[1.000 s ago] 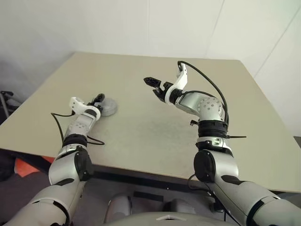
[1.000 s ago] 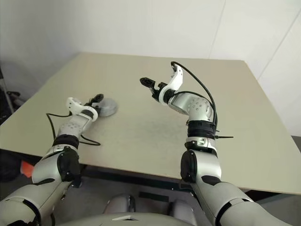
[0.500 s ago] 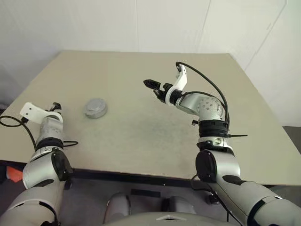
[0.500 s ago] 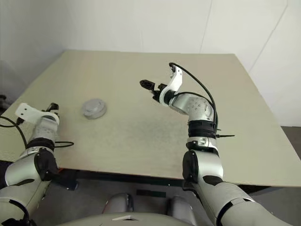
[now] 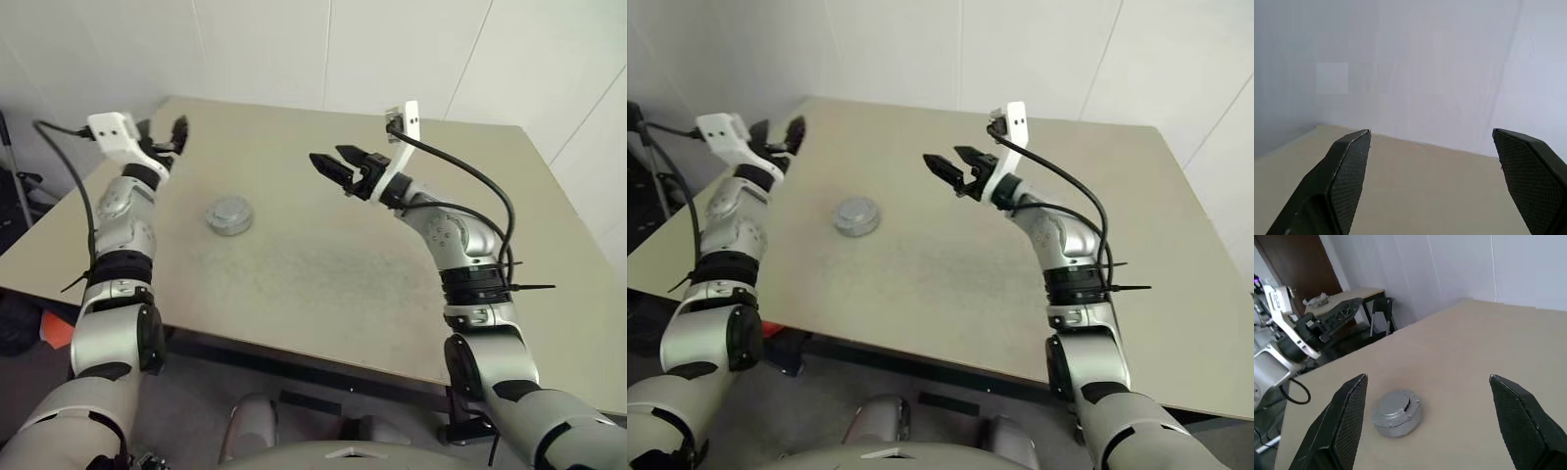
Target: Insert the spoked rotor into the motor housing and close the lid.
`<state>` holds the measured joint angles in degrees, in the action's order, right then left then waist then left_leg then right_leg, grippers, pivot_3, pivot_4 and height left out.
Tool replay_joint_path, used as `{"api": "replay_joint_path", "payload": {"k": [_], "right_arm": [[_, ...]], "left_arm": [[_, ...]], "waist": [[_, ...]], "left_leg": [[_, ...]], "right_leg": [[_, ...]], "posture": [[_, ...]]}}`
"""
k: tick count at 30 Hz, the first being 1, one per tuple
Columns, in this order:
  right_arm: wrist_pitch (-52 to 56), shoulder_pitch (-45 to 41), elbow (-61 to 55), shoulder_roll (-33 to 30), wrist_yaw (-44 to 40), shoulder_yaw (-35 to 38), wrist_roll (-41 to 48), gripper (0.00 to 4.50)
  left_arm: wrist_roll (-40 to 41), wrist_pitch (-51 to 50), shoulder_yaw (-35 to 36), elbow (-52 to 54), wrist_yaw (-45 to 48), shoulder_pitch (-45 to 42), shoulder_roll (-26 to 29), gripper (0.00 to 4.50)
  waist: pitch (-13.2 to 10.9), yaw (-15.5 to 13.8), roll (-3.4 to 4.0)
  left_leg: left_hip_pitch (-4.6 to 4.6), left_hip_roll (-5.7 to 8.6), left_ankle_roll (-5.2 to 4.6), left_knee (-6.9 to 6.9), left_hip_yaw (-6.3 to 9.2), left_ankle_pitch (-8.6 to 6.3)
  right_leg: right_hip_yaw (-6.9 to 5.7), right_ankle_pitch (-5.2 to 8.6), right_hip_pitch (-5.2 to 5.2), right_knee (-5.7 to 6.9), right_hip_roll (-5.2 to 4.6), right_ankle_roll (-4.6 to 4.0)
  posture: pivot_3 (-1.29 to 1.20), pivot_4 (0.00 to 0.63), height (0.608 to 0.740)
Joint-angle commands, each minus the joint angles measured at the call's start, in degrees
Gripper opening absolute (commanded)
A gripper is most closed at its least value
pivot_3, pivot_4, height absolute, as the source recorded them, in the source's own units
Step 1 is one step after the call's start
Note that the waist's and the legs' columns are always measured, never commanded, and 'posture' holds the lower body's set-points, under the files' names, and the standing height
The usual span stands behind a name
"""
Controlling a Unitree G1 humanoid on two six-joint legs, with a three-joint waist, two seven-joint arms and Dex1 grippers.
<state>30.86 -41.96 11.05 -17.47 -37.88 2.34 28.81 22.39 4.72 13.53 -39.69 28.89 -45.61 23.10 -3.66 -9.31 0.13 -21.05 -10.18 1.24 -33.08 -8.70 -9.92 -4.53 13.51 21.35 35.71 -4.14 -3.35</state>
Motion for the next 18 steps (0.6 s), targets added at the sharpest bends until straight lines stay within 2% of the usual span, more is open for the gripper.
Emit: {"api": "replay_joint_path", "payload": {"k": [1, 5, 9, 14, 18], "right_arm": [[-4.13, 1.49, -3.32, -3.96, -5.02, -1.72, -3.03, 4.5], [-7.56, 5.27, -4.32, -8.68, -8.46, -2.51, -6.25, 4.5], [-9.3, 8.5, -5.14, -10.55, -8.38, -0.32, -6.65, 4.5], [-16.42, 10.72, -1.84, -10.04, -1.58, -0.08, -13.26, 4.5], [-16.01, 12.7, -5.76, -7.35, -0.67, 0.72, -11.09, 4.5]], "left_arm": [[-1.18, -4.45, -4.95, 9.47, 5.52, 3.84, -0.79, 4.24], [-4.07, -9.04, -10.74, 17.11, 8.62, 9.61, -1.14, 4.24], [-5.22, -13.47, -12.47, 24.05, 7.62, 13.13, -1.29, 4.24], [-7.56, -15.86, -15.59, 31.04, 8.5, 17.71, -0.75, 4.24], [-7.58, -17.8, -16.12, 32.69, 8.0, 18.62, -1.71, 4.24]], "waist": [[0.0, 0.42, 0.0], [0.0, 0.83, 0.0], [0.0, 0.89, 0.0], [0.0, 0.88, 0.01], [0.0, 0.94, 0.01]], "left_leg": [[-0.01, 0.02, 0.0, 0.0, 0.0, 0.0], [-0.08, 0.0, -0.15, -0.02, 0.0, -0.06], [-0.18, -0.01, -0.33, -0.09, -0.01, -0.16], [-0.16, 0.0, -0.37, -0.16, -0.04, -0.17], [-0.04, -0.02, -0.39, -0.17, -0.04, -0.16]], "right_leg": [[0.0, 0.0, 0.01, 0.01, -0.01, -0.01], [-0.02, -0.03, 0.12, 0.03, 0.01, -0.07], [-0.02, 0.0, 0.21, 0.02, 0.03, -0.11], [-0.02, 0.01, 0.17, 0.01, 0.02, -0.12], [-0.02, 0.02, 0.03, 0.02, 0.02, -0.13]], "posture": [[0.0, 0.0, 0.74], [0.0, 0.0, 0.74], [0.0, 0.0, 0.74], [0.0, 0.0, 0.74], [0.0, 0.0, 0.74]]}}
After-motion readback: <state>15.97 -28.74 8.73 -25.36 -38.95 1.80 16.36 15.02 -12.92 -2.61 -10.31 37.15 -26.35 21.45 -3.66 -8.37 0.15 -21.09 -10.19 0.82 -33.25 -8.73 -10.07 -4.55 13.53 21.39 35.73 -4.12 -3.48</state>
